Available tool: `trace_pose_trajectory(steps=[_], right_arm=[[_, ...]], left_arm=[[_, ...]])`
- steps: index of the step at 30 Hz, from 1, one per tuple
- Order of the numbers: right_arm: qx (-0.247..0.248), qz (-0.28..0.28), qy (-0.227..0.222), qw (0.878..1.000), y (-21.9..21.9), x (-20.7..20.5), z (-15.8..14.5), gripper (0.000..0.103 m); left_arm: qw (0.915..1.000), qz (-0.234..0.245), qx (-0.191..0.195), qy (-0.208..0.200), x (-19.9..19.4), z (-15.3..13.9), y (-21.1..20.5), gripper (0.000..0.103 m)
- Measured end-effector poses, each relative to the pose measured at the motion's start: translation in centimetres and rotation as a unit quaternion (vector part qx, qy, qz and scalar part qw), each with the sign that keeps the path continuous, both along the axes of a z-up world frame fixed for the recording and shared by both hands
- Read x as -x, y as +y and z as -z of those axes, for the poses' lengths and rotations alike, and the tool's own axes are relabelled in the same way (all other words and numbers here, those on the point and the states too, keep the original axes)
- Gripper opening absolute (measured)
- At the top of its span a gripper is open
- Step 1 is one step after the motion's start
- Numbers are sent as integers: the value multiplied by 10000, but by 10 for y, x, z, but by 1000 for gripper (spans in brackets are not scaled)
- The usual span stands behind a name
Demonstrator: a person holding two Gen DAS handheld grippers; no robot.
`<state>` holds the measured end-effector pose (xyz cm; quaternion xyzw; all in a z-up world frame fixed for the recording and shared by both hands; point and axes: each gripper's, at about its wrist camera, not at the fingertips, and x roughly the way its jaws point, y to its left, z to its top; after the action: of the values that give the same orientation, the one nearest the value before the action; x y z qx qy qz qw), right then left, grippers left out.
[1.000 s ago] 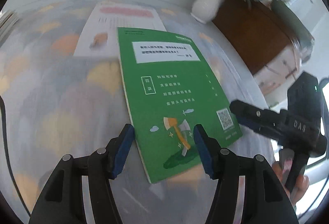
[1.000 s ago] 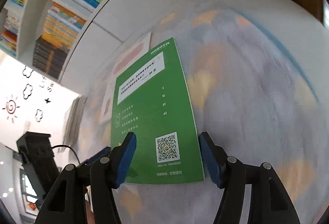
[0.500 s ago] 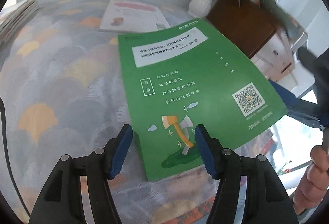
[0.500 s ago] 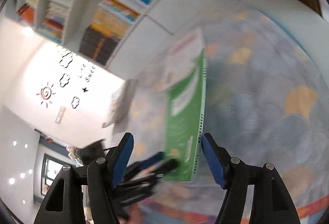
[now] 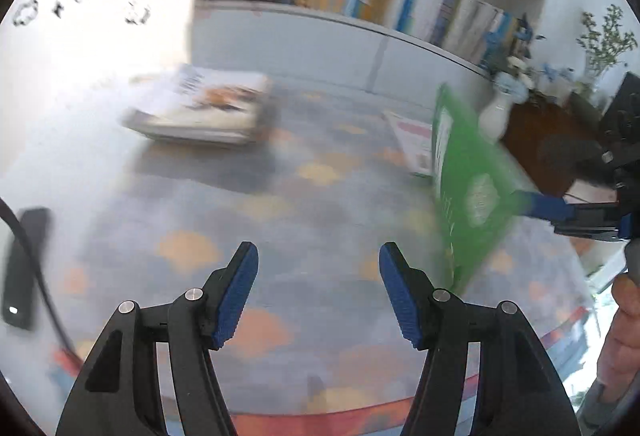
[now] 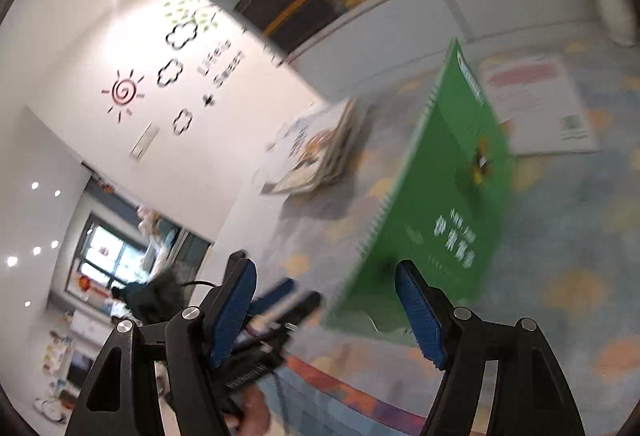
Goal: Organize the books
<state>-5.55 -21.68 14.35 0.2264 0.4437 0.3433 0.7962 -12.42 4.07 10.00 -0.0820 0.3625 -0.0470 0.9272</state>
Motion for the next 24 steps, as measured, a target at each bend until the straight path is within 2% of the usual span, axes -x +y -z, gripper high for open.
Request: trace_pose_trajectory(steps=[3, 6, 9, 11, 13, 14, 16, 18, 21, 24], right_arm=[[-190, -232, 235, 9993, 27, -8, 16, 71], [-92, -66, 262, 9996, 32, -10, 30, 71], [628, 338, 192, 9973, 27, -10, 44, 71], [1417, 707, 45, 9874, 21, -10, 56, 71], [1883, 949, -56, 9775, 17, -12, 72, 67], [1909, 988, -50, 9766, 10, -13, 79, 59], [1865, 952, 120, 9778, 2, -18, 93, 56], [1773, 944, 273, 9792, -3, -25, 104, 56], [1766, 929, 304, 9794, -4, -32, 117, 56], [1807, 994, 79, 9785, -4, -34, 118, 56]], left_arm=[[10000, -66, 2, 11, 4, -1, 19, 63], [10000, 2, 43, 80, -1, 7, 20, 63], [9993, 224, 75, 305, -15, 18, 10, 63], [9978, 359, 120, 543, -29, 30, 2, 63], [9968, 383, -55, 703, -44, 40, -9, 63], [9962, 450, -221, 718, -52, 46, -17, 62], [9951, 482, -543, 675, -59, 54, -28, 57], [9942, 402, -751, 655, -65, 60, -32, 55], [9947, 316, -674, 705, -74, 69, -27, 55], [9935, 328, -538, 943, -83, 80, -22, 55]])
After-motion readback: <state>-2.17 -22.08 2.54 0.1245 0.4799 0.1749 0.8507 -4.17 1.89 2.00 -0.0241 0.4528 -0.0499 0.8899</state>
